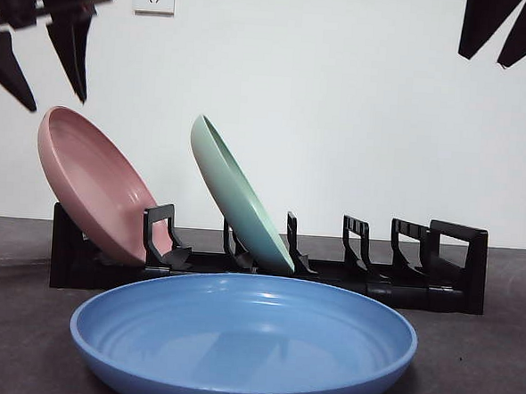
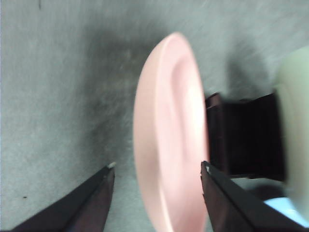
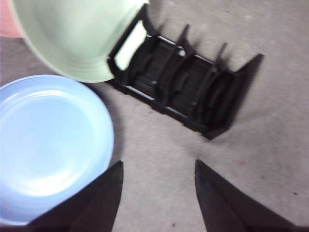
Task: Place the plate
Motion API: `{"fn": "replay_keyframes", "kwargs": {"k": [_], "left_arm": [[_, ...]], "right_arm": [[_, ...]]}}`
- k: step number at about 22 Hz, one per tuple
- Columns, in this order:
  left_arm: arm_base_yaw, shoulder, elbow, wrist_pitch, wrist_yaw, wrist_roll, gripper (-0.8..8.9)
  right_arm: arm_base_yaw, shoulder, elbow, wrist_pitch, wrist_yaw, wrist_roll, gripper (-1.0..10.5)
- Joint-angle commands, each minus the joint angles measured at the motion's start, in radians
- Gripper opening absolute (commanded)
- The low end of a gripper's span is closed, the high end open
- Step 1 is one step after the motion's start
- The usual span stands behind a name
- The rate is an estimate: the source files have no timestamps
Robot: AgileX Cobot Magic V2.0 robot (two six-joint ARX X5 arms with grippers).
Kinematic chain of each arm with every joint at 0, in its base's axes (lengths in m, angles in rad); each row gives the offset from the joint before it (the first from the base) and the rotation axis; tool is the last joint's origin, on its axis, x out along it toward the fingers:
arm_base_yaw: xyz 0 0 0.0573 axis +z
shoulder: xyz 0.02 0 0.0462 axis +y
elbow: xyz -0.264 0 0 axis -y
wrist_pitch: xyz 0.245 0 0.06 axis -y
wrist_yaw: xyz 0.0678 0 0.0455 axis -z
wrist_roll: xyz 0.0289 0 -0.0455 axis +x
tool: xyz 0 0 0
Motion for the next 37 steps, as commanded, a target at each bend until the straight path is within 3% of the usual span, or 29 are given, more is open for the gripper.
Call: {"fn": "replay_keyframes", "kwargs": {"k": [1, 5, 7, 8, 13, 18, 22, 31, 37], "left_arm": [[-0.002, 0.039, 0.026, 0.005, -0.014, 0.026, 2.81], [-0.002, 0.060, 0.026, 0.010, -0.014, 0.027, 2.43], [-0.002, 0.060, 0.026, 0.010, -0.014, 0.034, 0.42], [-0.002, 0.060, 0.026, 0.010, -0.014, 0.034, 0.10], [-0.002, 0.059, 0.072, -0.007, -0.027, 0.038, 0.09], [-0.002, 0.058, 0.206, -0.154, -0.172, 0.087, 0.10], [0.013, 0.026, 0.263, -0.238, -0.200, 0.123, 0.09], [0.050, -0.125, 0.239, -0.322, -0.200, 0.146, 0.09], [0.061, -0.313, 0.058, -0.306, -0.182, 0.127, 0.09]], "right_arm": [[0.005, 0.006, 0.008, -0.003, 0.010, 0.011, 2.4], [0.005, 0.006, 0.008, -0.019, 0.010, 0.011, 2.4], [0.005, 0.006, 0.008, -0.027, 0.010, 0.012, 2.4], [0.005, 0.006, 0.008, -0.031, 0.010, 0.012, 2.4], [0.005, 0.006, 0.008, -0.040, 0.010, 0.015, 2.4], [0.005, 0.006, 0.008, -0.046, 0.010, 0.014, 2.4], [0.005, 0.006, 0.008, -0.046, 0.010, 0.014, 2.4], [0.005, 0.006, 0.008, -0.061, 0.011, 0.011, 2.4], [0.005, 0.006, 0.008, -0.061, 0.011, 0.011, 2.4]]}}
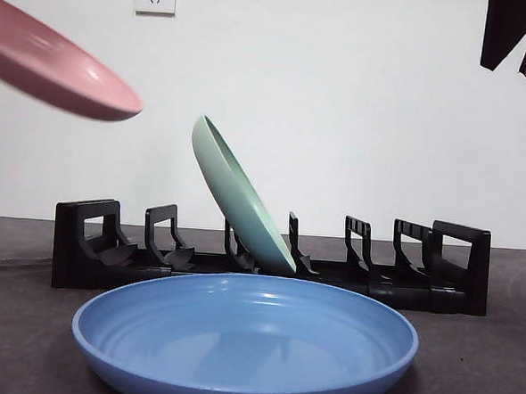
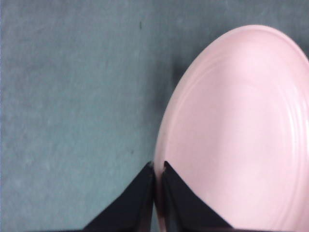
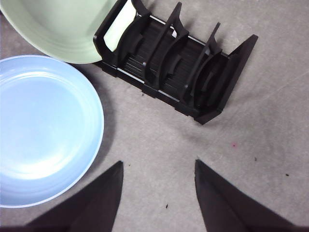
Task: Place the plate
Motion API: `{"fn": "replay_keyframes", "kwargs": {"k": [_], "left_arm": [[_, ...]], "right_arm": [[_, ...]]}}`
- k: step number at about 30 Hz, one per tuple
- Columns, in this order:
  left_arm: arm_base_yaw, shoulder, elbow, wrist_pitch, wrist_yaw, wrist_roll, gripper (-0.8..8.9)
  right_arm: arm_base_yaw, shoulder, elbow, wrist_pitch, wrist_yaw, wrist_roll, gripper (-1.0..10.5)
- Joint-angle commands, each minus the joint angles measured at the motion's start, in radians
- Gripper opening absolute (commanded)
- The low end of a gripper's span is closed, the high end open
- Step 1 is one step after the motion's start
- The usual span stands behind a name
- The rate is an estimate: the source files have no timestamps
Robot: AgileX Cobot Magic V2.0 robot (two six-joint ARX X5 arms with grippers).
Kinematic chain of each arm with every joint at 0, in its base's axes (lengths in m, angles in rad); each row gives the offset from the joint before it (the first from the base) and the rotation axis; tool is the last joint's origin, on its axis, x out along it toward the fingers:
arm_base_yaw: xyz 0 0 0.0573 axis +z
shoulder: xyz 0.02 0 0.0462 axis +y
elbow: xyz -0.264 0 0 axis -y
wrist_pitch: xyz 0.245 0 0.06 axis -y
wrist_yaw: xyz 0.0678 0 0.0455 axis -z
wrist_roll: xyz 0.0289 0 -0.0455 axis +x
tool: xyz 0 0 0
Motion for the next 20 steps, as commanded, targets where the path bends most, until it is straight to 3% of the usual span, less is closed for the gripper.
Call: {"fn": "replay_keyframes", "kwargs": {"k": [1, 11, 20], "left_arm": [[-0.003, -0.101, -0.092, 0.013, 0.029, -0.012, 0.09], [-0.005, -0.502, -0.476, 0.028, 0.219, -0.150, 0.08], [-0.039, -0.589, -0.746, 0.097, 0.400, -0.301, 0.08]], "right_arm": [[0.006, 0.006, 0.008, 0.003, 0.002, 0.010, 2.4], [0.006, 0.006, 0.008, 0.003, 0.002, 0.010, 2.4], [0.006, 0.006, 0.008, -0.003, 0.000, 0.010, 2.4]]}}
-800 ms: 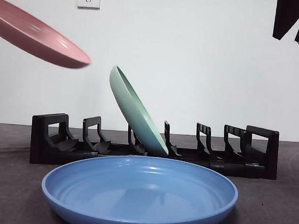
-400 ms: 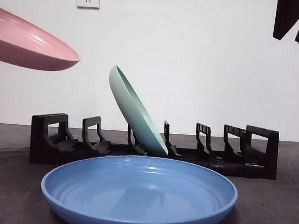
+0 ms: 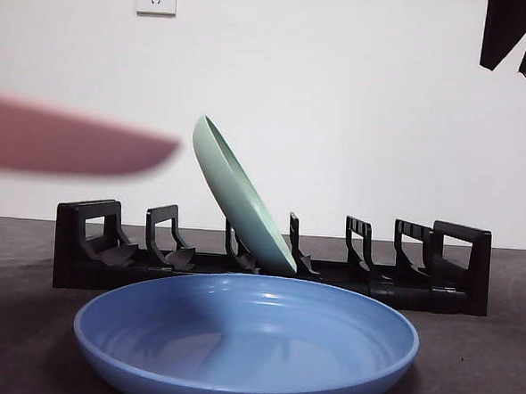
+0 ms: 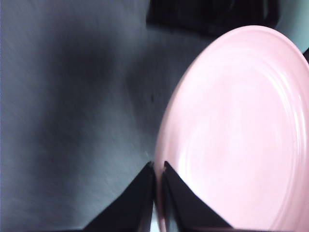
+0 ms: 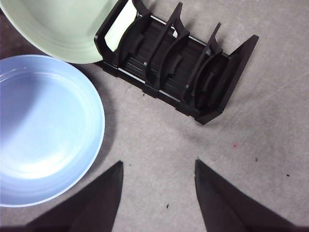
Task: Place the plate
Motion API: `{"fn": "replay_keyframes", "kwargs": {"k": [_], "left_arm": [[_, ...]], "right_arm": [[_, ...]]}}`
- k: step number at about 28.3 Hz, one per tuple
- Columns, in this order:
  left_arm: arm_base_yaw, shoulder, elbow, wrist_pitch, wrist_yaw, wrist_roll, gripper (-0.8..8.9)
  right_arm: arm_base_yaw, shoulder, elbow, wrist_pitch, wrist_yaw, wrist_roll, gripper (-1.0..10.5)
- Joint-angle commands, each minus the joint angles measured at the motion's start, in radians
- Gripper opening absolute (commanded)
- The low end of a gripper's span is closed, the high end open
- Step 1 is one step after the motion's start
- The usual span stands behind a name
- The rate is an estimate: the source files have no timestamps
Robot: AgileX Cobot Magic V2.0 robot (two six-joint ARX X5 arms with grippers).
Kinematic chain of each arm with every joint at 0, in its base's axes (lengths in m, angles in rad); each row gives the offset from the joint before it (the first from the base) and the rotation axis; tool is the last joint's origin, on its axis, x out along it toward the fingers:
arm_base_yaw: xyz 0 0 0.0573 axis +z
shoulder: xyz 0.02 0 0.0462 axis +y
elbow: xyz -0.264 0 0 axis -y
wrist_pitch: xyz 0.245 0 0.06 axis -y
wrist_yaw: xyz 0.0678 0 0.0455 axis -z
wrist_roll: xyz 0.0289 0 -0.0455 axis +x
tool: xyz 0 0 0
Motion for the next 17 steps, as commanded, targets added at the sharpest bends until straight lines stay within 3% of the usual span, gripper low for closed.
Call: {"fn": "replay_keyframes", "kwargs": {"k": [1, 9, 17], "left_arm": [[-0.027, 0.006, -0.056, 0.068, 0.031, -0.087, 0.08], [-0.182, 0.051, -0.179, 0.311, 0.022, -0.265, 0.09], [-0.335, 0.188, -0.182, 0.417, -0.113, -0.311, 0.09]], "right_arm": [[0.006, 0.006, 0.008, -0.004, 0.001, 0.011, 2.4], [0.006, 0.006, 0.008, -0.011, 0.001, 0.011, 2.4], [0.006, 0.006, 0.008, -0.011, 0.001, 0.011, 2.4]]}}
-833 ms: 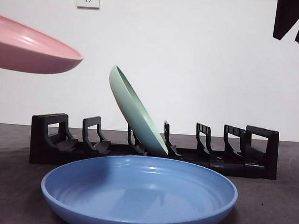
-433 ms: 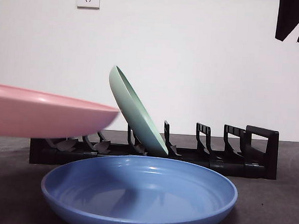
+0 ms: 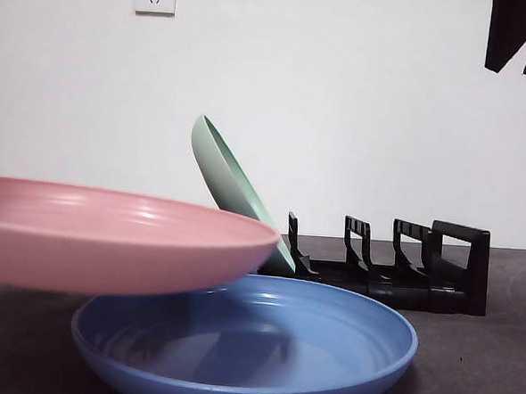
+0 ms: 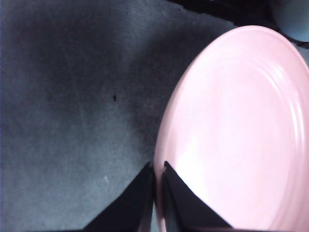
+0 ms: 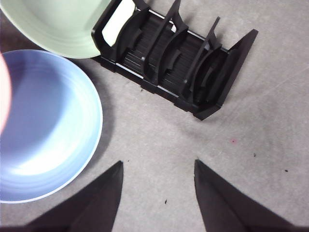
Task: Place the plate
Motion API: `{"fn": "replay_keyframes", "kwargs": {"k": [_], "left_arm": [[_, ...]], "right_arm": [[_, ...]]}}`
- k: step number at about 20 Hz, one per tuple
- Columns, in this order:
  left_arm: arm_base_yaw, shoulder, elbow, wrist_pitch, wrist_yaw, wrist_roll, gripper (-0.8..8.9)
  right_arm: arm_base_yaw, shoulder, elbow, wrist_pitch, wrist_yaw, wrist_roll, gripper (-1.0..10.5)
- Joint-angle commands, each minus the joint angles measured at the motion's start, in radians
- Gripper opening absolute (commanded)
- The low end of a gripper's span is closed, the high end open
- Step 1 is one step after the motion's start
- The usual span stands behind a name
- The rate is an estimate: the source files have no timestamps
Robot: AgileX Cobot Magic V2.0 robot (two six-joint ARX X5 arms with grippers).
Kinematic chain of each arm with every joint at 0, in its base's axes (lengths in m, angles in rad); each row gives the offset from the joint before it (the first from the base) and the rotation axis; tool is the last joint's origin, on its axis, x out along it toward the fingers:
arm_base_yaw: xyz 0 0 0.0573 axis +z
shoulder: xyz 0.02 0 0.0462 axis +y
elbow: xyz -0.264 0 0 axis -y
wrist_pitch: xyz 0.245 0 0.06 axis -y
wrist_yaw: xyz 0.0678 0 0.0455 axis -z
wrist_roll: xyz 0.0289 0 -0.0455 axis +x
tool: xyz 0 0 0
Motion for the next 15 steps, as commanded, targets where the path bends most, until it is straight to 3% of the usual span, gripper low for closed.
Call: {"fn": "replay_keyframes", "kwargs": {"k": [1, 15], "left_arm": [[-0.048, 0.054, 0.003, 0.054, -0.019, -0.039, 0.09], [-0.231, 0.305, 0.003, 0.335, -0.065, -0.188, 0.09]], "right_arm": [[0.006, 0.006, 0.008, 0.002, 0.001, 0.011, 2.4], [0.006, 0.006, 0.008, 0.001, 0.001, 0.010, 2.4]]}}
